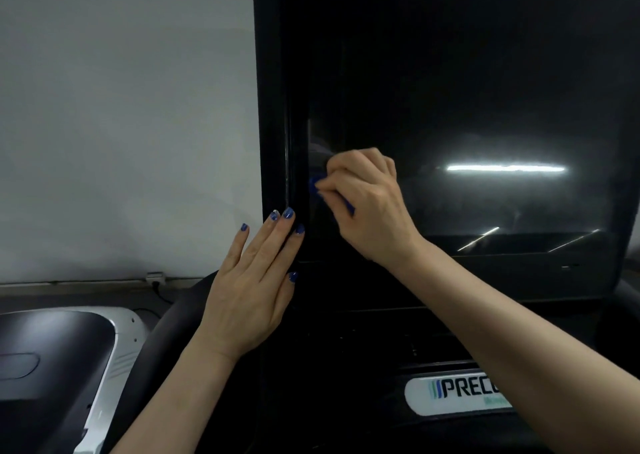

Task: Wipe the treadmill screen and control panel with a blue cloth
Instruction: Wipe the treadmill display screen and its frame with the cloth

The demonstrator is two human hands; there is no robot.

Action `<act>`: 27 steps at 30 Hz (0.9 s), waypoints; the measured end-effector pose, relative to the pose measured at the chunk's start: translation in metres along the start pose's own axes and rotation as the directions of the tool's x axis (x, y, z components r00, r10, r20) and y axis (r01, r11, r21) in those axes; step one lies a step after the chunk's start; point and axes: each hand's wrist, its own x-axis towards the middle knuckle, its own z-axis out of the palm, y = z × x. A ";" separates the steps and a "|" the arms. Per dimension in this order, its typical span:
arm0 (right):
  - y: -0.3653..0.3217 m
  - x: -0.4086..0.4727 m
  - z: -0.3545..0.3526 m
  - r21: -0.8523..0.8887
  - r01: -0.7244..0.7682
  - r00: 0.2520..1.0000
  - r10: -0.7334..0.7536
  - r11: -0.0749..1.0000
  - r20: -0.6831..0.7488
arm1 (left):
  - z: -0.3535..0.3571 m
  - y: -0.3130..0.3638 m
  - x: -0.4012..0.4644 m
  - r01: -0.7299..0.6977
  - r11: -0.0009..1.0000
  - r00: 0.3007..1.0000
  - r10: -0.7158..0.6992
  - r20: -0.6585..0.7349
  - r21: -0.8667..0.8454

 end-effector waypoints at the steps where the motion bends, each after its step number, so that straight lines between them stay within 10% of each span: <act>1: -0.004 0.003 0.005 -0.002 -0.011 1.000 0.011 1.000 -0.022 | 0.000 -0.001 -0.001 -0.003 1.000 1.000 0.003 0.003 -0.009; 27: 0.013 -0.063 -0.022 -0.013 -0.005 0.999 0.005 1.000 0.043 | 0.005 0.008 0.001 0.020 0.999 0.999 -0.021 -0.048 -0.030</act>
